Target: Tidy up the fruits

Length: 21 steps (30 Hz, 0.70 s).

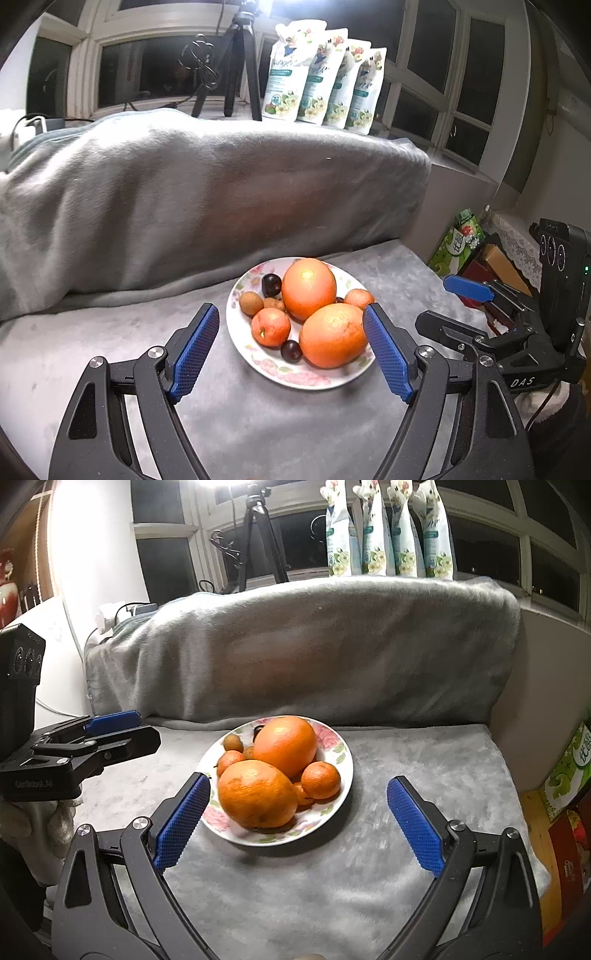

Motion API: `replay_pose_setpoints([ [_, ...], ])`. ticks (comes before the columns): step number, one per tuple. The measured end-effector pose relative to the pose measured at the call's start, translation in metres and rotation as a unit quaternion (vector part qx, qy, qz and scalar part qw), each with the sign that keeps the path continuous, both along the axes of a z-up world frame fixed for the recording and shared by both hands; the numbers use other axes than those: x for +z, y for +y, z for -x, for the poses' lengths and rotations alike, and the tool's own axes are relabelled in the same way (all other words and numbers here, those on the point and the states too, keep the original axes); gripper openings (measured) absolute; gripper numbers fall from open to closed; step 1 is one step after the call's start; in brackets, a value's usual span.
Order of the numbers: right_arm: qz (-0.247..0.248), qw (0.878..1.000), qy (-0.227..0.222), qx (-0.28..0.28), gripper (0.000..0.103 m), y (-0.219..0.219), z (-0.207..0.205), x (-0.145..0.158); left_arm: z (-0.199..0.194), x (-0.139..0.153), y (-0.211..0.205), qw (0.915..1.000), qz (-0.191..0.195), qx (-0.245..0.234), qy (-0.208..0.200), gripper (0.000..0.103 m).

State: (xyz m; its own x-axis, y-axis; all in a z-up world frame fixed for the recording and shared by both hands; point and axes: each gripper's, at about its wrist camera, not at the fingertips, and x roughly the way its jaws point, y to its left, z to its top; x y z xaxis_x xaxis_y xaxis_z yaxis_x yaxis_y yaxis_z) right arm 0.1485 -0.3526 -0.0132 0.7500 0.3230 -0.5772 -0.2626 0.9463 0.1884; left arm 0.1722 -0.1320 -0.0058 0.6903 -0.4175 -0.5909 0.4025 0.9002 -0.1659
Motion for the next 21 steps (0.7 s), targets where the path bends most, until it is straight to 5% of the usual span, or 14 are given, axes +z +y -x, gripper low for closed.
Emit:
replay_pose_setpoints([
  [21,0.008,0.999,-0.017,-0.051,0.103,-0.003,0.043,0.010,0.061,-0.002,0.016,0.9988,-0.004,0.043,-0.022,0.080],
])
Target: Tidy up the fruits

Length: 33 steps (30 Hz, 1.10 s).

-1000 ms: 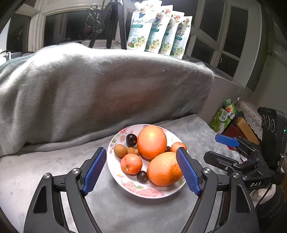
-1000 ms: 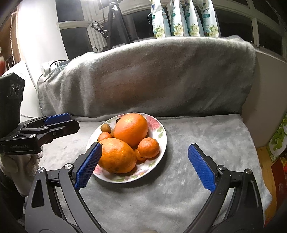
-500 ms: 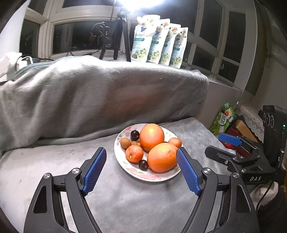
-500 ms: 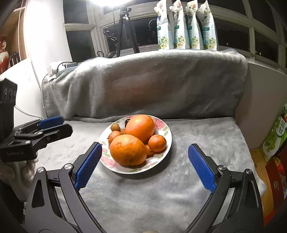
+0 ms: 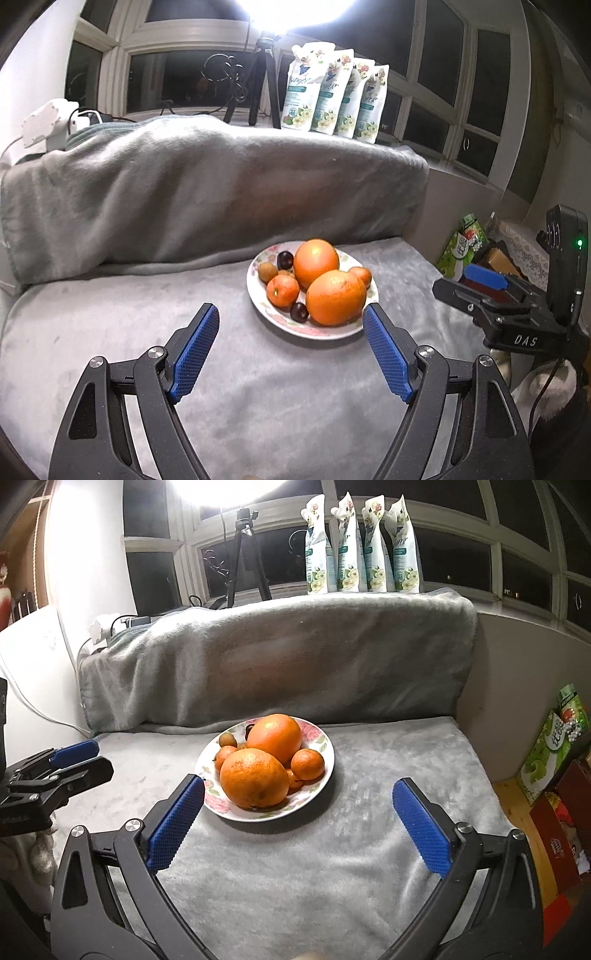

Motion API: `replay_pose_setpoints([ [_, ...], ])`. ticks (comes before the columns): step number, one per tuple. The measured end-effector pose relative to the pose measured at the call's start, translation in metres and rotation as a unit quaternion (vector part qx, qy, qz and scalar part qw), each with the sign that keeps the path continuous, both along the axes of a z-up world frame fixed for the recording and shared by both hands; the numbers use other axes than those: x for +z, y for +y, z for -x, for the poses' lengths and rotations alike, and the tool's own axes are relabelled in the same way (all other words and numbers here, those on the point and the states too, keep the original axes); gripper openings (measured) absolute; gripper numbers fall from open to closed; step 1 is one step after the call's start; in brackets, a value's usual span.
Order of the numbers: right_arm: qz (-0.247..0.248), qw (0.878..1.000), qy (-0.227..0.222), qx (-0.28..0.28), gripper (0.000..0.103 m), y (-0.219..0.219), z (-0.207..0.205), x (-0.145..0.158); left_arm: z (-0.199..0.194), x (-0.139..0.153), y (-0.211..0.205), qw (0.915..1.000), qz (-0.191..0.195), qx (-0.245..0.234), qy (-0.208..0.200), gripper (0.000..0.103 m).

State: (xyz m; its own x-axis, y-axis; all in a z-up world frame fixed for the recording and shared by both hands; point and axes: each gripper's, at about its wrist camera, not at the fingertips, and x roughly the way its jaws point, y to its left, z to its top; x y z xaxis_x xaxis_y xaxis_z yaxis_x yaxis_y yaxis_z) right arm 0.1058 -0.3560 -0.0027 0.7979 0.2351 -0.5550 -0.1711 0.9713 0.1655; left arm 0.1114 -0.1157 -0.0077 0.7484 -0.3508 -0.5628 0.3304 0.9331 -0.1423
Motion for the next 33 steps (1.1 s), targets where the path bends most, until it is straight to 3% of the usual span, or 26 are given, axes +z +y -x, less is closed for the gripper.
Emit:
replay_pose_setpoints([
  [14,-0.009,1.000,0.005,-0.002,0.103,-0.002,0.002,-0.002,0.011,0.000,0.000,0.9993,-0.027,0.025,-0.008,0.080],
  [17,-0.011,1.000,0.006,-0.001,0.103,-0.002,0.003,-0.003,0.011,0.000,0.000,0.9991,-0.029,0.031,-0.007,0.087],
  [33,-0.013,1.000,0.012,0.002,0.103,0.001,0.004,-0.006,0.015,0.004,0.004,0.9987,-0.027,0.041,-0.011,0.091],
])
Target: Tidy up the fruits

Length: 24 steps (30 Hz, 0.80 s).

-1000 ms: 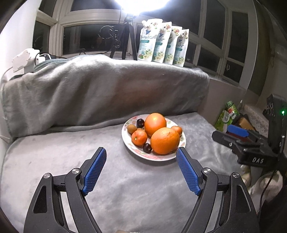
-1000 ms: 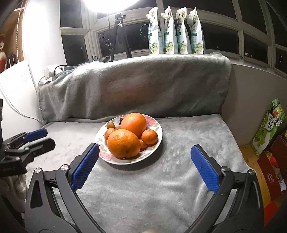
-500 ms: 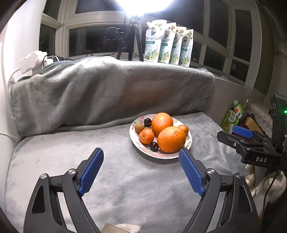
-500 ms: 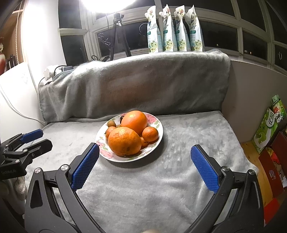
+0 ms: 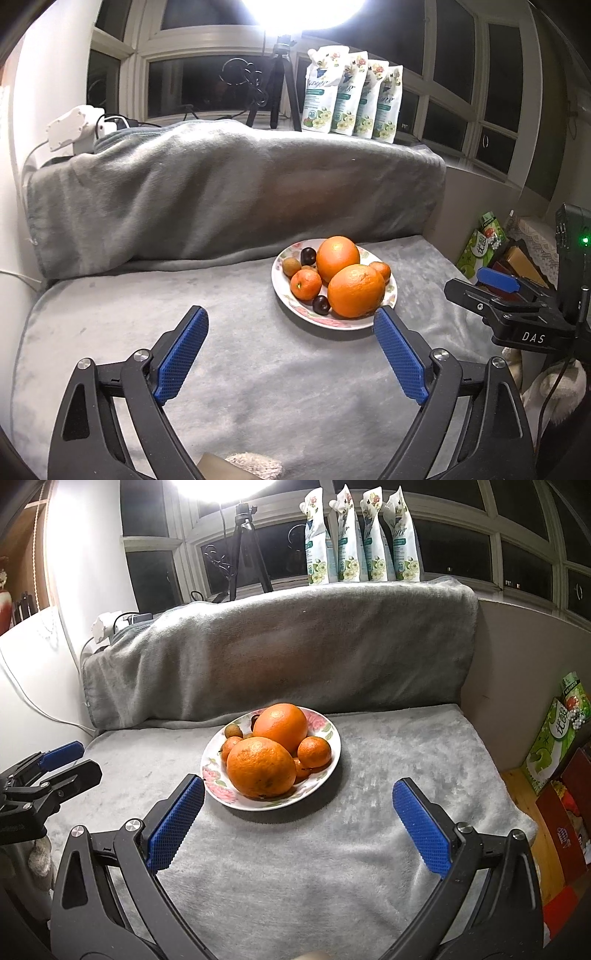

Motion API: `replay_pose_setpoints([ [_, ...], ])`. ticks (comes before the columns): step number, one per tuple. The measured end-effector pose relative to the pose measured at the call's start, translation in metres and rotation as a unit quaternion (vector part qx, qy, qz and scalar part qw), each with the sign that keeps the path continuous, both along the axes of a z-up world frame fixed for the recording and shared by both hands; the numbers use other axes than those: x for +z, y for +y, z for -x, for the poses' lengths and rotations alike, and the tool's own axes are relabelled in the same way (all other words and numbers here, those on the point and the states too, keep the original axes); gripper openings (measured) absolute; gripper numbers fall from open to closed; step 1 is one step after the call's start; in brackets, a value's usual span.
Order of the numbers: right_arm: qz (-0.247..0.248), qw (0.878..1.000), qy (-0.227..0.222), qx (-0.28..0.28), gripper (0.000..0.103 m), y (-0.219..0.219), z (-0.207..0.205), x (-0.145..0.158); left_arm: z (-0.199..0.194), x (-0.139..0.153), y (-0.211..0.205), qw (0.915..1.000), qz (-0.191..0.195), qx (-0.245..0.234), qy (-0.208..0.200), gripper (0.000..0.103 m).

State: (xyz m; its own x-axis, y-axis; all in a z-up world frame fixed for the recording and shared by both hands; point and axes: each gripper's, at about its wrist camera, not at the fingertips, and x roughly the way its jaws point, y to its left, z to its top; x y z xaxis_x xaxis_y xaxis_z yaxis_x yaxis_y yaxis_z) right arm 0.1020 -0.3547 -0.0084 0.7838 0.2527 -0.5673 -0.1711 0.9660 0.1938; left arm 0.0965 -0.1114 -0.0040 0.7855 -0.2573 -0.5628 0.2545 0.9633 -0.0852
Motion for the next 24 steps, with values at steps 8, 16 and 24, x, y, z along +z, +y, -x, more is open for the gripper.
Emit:
replay_pose_setpoints([
  [8,-0.002,1.000,0.000,-0.001,0.103,0.0005,0.0006,0.0000,0.0010,0.0011,0.0003,1.0000,-0.002,0.002,-0.001,0.092],
  [16,-0.005,1.000,0.003,-0.004,0.103,0.0002,0.0027,-0.0005,0.0038,0.0040,0.0011,0.9999,-0.002,0.005,-0.012,0.102],
  [24,-0.007,1.000,0.005,-0.006,0.103,0.0024,0.0052,-0.0015,0.0042,0.0051,0.0012,0.9999,0.000,0.004,-0.011,0.102],
])
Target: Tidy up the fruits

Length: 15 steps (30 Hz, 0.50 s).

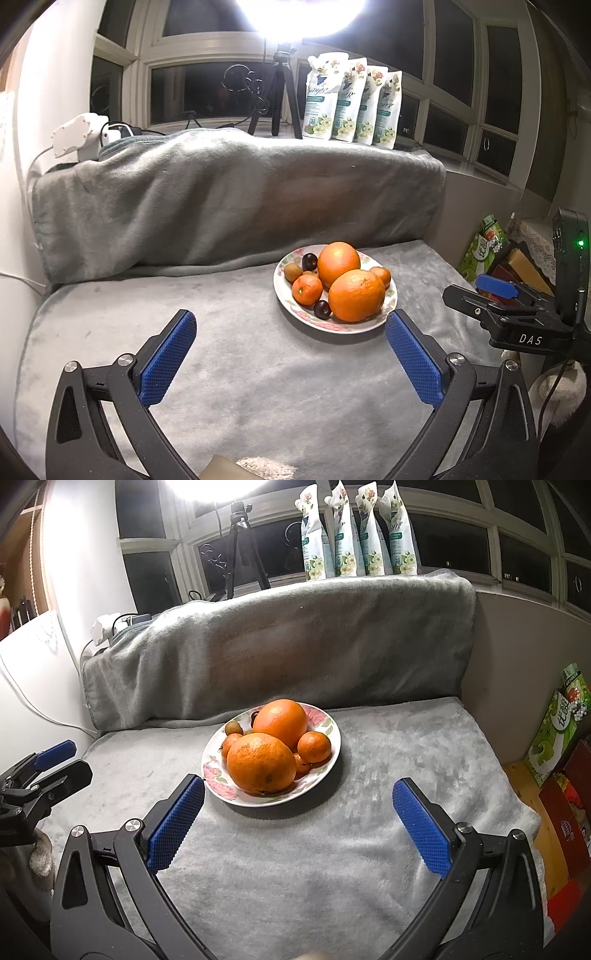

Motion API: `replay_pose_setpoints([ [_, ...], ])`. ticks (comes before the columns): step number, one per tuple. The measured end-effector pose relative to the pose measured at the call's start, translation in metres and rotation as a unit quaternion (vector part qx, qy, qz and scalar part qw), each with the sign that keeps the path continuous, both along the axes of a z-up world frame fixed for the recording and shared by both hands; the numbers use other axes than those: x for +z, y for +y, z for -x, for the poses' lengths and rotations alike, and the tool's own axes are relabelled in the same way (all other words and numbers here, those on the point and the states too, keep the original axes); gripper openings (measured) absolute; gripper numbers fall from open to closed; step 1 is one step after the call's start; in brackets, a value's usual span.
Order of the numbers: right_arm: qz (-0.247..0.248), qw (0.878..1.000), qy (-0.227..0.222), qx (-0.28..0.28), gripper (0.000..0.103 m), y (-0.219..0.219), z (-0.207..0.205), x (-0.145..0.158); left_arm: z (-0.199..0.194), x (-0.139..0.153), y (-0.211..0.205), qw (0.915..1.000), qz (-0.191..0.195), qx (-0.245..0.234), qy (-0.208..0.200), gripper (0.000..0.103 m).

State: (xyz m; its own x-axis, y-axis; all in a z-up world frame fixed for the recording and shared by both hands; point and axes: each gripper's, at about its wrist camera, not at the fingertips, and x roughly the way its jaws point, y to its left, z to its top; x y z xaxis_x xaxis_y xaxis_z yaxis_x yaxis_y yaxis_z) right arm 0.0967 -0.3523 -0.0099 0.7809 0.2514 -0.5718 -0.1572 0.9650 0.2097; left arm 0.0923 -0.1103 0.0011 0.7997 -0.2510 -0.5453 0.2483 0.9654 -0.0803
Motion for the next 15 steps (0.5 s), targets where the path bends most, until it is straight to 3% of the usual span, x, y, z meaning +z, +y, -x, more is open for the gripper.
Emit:
replay_pose_setpoints([
  [15,-0.004,1.000,0.003,-0.003,0.103,0.0000,0.0009,-0.0019,0.0040,0.0015,-0.0016,1.0000,-0.002,0.000,-0.006,0.102],
])
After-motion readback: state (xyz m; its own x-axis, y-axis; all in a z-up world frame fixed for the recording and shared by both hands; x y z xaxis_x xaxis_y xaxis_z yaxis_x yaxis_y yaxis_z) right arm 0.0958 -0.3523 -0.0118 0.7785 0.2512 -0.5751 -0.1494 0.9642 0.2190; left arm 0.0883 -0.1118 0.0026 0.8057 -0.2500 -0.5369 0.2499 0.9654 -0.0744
